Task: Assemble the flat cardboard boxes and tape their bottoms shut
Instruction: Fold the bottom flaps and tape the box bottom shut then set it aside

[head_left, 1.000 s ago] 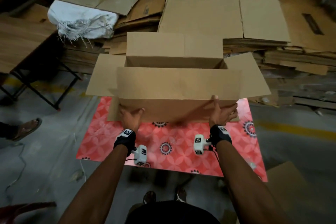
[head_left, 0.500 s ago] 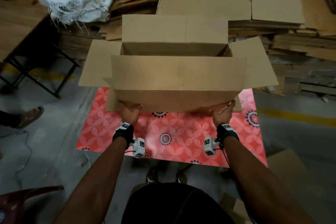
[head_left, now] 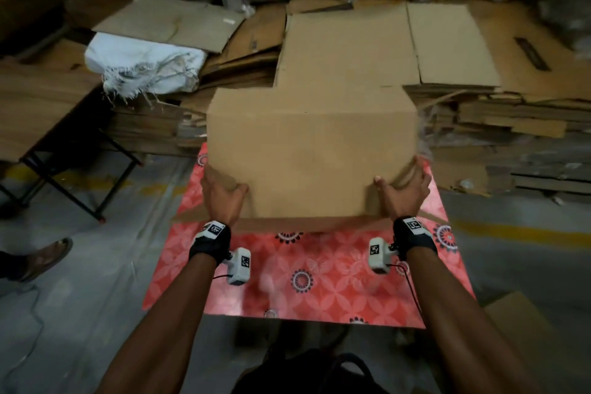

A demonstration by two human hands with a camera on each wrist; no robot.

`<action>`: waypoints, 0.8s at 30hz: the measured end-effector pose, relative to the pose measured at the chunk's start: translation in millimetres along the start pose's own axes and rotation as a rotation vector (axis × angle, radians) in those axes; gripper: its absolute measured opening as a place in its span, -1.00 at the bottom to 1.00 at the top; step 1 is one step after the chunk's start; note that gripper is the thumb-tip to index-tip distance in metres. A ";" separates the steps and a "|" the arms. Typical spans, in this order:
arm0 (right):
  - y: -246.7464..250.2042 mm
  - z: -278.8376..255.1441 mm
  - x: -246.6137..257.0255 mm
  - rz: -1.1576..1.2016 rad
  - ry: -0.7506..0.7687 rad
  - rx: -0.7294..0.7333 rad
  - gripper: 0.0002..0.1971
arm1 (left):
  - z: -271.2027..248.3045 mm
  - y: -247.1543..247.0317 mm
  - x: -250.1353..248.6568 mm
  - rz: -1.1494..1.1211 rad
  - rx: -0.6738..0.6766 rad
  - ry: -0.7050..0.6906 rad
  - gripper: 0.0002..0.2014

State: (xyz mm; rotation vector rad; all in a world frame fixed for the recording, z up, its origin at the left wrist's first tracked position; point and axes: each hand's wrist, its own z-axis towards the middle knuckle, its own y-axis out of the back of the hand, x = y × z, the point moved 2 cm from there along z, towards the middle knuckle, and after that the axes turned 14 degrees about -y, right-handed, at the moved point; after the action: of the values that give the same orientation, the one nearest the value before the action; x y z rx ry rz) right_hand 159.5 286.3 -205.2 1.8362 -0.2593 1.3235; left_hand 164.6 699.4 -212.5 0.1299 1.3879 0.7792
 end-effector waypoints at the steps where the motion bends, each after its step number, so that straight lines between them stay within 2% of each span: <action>1: 4.9 2.4 11.3 0.006 0.036 -0.015 -0.03 | 7.4 2.8 -6.8 0.014 0.013 -0.021 0.18; 4: 19.2 9.1 37.7 -0.053 0.086 -0.059 -0.22 | 27.4 8.5 -28.4 0.064 0.083 -0.074 0.17; 9: 33.1 18.1 61.2 -0.282 -0.020 0.009 -0.20 | 51.7 7.9 -56.0 0.255 0.286 -0.064 0.03; 13: 28.2 28.6 57.6 -0.373 -0.037 0.128 -0.18 | 67.0 1.4 -60.1 0.241 0.408 -0.078 -0.23; 16: 24.7 34.5 44.5 -0.420 -0.045 0.253 -0.22 | 64.6 -6.5 -54.6 0.147 0.516 -0.056 -0.13; 18: 24.5 34.5 35.7 -0.447 -0.021 0.335 -0.21 | 61.0 -12.3 -43.7 0.202 0.557 -0.071 0.02; 20: 26.5 34.3 24.4 -0.506 0.017 0.341 -0.18 | 55.8 -17.6 -31.6 0.308 0.582 -0.099 0.12; 21: 27.8 33.8 17.2 -0.531 0.035 0.318 -0.18 | 53.2 -21.3 -25.1 0.357 0.584 -0.130 0.08; 24: 28.8 31.1 -0.9 -0.535 0.057 0.244 -0.17 | 31.2 -30.4 -31.3 0.481 0.585 -0.272 -0.21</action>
State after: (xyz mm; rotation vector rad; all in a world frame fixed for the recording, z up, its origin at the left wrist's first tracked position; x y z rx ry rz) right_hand 163.4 245.5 -194.4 1.8833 0.4179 1.0544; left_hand 206.2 670.1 -195.5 1.0188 1.2994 0.6878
